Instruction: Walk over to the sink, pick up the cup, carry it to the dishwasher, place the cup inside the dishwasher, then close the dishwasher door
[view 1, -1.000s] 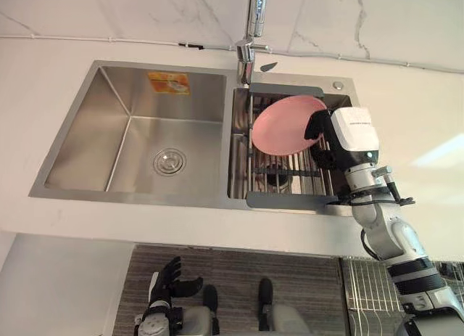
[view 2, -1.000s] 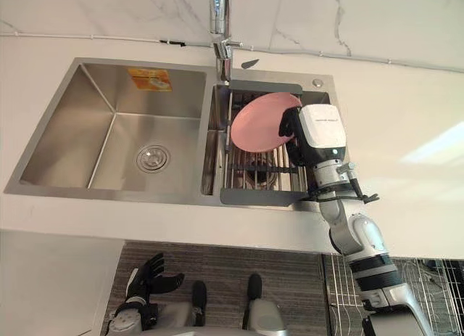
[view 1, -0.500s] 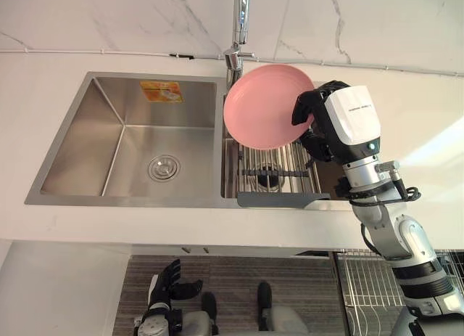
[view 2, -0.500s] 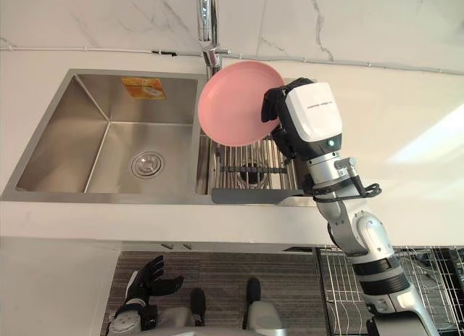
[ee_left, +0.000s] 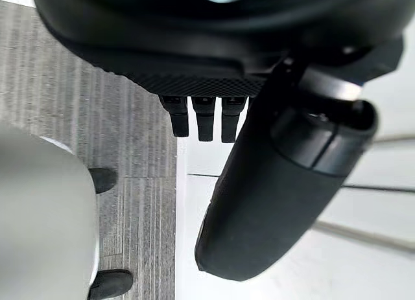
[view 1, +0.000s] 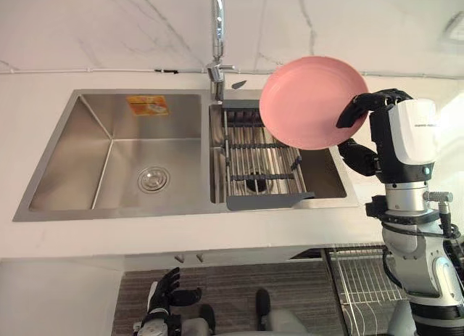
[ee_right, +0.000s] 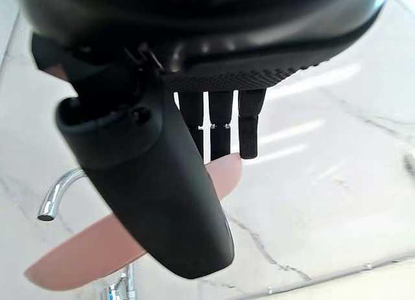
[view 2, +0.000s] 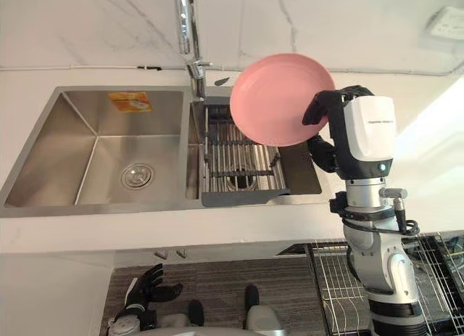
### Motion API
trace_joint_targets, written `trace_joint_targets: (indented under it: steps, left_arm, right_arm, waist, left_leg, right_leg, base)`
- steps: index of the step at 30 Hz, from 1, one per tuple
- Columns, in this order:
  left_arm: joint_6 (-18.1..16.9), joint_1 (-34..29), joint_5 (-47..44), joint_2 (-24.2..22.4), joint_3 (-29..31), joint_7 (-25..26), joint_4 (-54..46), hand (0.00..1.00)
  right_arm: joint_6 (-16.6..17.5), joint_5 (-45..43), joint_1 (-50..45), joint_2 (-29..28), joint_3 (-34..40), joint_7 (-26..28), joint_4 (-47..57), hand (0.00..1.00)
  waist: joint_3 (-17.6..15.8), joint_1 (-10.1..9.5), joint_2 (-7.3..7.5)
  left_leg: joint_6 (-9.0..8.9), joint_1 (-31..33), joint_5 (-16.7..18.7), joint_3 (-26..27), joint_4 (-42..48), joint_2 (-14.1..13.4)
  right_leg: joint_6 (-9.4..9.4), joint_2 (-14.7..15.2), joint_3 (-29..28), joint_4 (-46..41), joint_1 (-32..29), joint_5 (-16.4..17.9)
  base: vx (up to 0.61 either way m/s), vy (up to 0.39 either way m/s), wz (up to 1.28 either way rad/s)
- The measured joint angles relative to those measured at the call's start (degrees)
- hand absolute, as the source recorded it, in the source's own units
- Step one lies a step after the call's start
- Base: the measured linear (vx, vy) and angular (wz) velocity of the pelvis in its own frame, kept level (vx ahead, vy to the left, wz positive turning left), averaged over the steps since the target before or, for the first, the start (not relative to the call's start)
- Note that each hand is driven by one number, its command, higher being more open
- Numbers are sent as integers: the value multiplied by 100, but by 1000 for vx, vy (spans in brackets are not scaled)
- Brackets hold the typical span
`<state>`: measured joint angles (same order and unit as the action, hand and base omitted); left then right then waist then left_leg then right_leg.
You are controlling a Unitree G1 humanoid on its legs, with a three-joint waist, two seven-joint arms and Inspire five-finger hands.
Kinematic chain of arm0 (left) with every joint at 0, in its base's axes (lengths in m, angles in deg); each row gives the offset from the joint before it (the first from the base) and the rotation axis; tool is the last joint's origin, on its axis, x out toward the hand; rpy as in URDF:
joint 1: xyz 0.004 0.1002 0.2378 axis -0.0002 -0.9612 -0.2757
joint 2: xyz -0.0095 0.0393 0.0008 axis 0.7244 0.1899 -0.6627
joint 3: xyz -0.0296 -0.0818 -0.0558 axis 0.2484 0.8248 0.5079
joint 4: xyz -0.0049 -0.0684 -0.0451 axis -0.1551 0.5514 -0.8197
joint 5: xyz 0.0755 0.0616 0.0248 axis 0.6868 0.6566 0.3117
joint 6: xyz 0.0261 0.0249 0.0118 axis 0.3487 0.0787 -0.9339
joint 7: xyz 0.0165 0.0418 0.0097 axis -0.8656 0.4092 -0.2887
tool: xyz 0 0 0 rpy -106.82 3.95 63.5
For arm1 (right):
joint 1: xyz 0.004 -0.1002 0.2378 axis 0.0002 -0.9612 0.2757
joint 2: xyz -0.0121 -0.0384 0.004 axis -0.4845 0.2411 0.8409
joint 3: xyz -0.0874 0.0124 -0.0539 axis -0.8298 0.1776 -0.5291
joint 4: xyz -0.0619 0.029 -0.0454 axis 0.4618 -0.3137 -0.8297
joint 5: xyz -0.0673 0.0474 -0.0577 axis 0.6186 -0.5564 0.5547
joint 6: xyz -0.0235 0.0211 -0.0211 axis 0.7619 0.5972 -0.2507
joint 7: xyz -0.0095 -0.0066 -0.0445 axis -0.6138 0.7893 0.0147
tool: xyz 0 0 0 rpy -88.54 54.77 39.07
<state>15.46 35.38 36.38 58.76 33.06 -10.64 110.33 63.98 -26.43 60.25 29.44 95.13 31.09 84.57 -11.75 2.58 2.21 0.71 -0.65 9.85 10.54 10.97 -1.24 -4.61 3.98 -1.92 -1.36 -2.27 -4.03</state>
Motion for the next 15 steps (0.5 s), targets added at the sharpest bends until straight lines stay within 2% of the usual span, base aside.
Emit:
trace_joint_targets:
  steps: [3, 5, 6, 7, 9, 10, 11, 13, 14, 15]
  left_arm:
    - [-1, -7, -44, -2, 7, 8, -21, 90]
    - [4, -18, -125, -8, 78, 84, -5, 90]
    - [4, -19, -159, -39, 178, 112, -12, 90]
    - [2, -13, -184, -42, 232, 116, -9, 90]
    - [34, -11, -245, -20, 296, 141, 33, 90]
    - [48, -9, -245, 0, 296, 145, 44, 90]
    - [62, -20, -244, 55, 297, 167, 49, 90]
    - [94, -31, -246, 75, 329, 226, 49, 90]
    - [114, -26, -243, 64, 348, 239, 63, 90]
    - [129, -80, -242, 45, 360, 244, 63, 90]
  right_arm:
    - [-138, 8, 5, -185, 0, -4, -64, 30]
    - [-302, 19, -9, -305, 19, -6, -146, 30]
    - [-401, 21, -1, -399, 32, -6, -197, 30]
    - [-435, 21, 1, -439, 32, -7, -213, 30]
    - [-481, 21, -68, -477, 47, -21, -292, 30]
    - [-481, 21, -124, -480, 71, -25, -298, 30]
    - [-479, 21, -301, -522, 168, -29, -298, 30]
    - [-478, 21, -495, -673, 332, -38, -303, 30]
    - [-480, 18, -545, -738, 398, -52, -315, 30]
    - [-513, 15, -661, -864, 494, -67, -401, 30]
  waist:
    - [-8, -7, -14]
    - [-15, 20, -20]
    - [-23, -4, -38]
    - [-41, -11, -42]
    - [-71, 33, -78]
    - [-75, 41, -84]
    - [-71, 41, -80]
    - [-54, 44, -53]
    - [-58, 49, -67]
    - [-26, 100, -131]
  left_leg:
    - [72, 166, 263, 243, 448, -12]
    - [153, 277, 441, 614, 745, -88]
    - [236, 347, 482, 964, 819, -216]
    - [252, 350, 488, 1112, 822, -242]
    - [287, 341, 469, 1493, 800, -337]
    - [287, 333, 469, 1554, 792, -359]
    - [279, 311, 464, 1616, 721, -369]
    - [228, 313, 422, 1705, 681, -369]
    - [205, 313, 416, 1714, 685, -378]
    - [124, 300, 360, 1695, 626, -424]
  right_leg:
    - [-78, -107, -593, -185, -314, -81]
    - [-107, -161, -852, -158, -472, -242]
    - [98, -189, -740, -67, -551, -337]
    - [224, -161, -433, -189, -622, -250]
    - [327, 68, 721, -1139, -805, 434]
    - [363, 120, 906, -1400, -812, 613]
    - [339, 222, 1182, -1763, -757, 938]
    - [279, 245, 1232, -1444, -502, 1083]
    - [213, 220, 1233, -1236, -425, 1047]
    - [197, 114, 1241, -964, -317, 868]
  base:
    - [-91, 60, -116]
    - [-158, 93, -113]
    - [-183, 86, -97]
    - [-177, 81, -113]
    - [-124, 59, -84]
    - [-135, 22, -60]
    - [-67, -27, -35]
    - [-40, -77, -27]
    - [-19, -110, -15]
    - [20, -110, -11]
